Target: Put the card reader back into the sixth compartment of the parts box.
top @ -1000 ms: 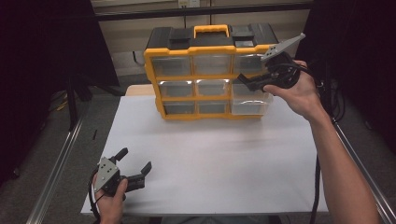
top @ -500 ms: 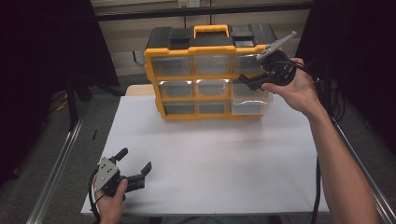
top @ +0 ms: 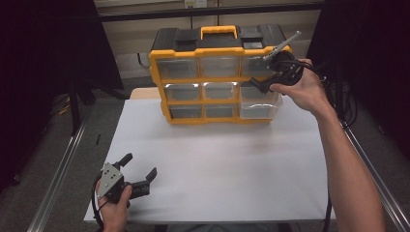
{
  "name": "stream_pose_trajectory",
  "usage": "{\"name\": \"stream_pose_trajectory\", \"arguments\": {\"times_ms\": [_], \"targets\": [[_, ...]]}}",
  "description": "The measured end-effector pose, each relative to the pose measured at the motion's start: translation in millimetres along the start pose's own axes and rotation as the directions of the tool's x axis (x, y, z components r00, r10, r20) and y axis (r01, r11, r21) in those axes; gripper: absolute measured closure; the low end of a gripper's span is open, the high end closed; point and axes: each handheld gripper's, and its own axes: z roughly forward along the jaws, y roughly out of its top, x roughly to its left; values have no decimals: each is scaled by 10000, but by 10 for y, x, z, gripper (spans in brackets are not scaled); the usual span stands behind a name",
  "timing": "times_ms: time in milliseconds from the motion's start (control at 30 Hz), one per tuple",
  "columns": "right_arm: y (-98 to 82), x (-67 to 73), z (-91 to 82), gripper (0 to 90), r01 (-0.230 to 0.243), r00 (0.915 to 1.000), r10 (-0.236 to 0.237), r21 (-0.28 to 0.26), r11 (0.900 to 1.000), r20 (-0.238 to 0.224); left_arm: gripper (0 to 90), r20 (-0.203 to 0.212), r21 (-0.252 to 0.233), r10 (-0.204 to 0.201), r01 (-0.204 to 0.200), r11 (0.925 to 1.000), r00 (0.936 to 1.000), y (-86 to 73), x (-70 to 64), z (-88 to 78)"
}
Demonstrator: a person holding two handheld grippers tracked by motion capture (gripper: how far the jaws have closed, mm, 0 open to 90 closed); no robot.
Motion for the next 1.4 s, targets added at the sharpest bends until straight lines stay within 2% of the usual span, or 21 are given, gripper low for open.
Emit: {"name": "stream_pose_trajectory", "arguments": {"times_ms": [100, 167, 333, 633, 767, 1033, 1133, 1233, 1267, 1333, 1400], "targets": [[3, -21, 37, 741, 30, 10000, -29, 212, 9998, -32, 26, -17, 18, 3, -3, 10000, 10000, 0, 3, 1], [-3, -61, 68, 741, -148, 9998, 143, 362, 9992, 141, 26, -32, 42, 78, -78, 10000, 10000, 0, 8, 2], [-16, -87, 127, 741, -163, 9998, 170, 733, 9972, -80, 26, 3, 7, 27, -27, 10000, 10000, 0, 5, -1], [-43, -105, 256, 741, -245, 9987, 312, 1563, 9874, -407, 26, -18, 10, 11, -11, 10000, 10000, -1, 11, -4], [-43, -101, 294, 741, -174, 9978, 280, 1720, 9850, -598, 24, -66, 11, -1, 1, 10000, 10000, 0, 10, -6], [-63, -109, 376, 739, -241, 9968, 398, 2131, 9767, -695, 24, -26, 49, 49, -48, 10000, 10000, -2, 13, -2], [-63, -119, 388, 734, -272, 9968, 421, 2085, 9777, -675, 24, -38, 62, 53, -53, 10000, 10000, -3, 12, -2], [-59, -122, 372, 659, -337, 9966, 476, 1949, 9802, -667, 24, -52, 57, 55, -54, 10000, 10000, -2, 14, -2], [-58, -123, 363, 610, -332, 9973, 447, 1857, 9821, -582, 25, -67, 46, 27, -27, 10000, 10000, -3, 12, -3], [-57, -130, 334, 581, -445, 9979, 519, 1686, 9847, -395, 24, -1, 42, 40, -40, 10000, 10000, -2, 11, -2], [-65, -146, 304, 510, -619, 9973, 668, 1467, 9872, -288, 24, 32, 75, 86, -86, 9999, 10000, -2, 10, -3]]}}
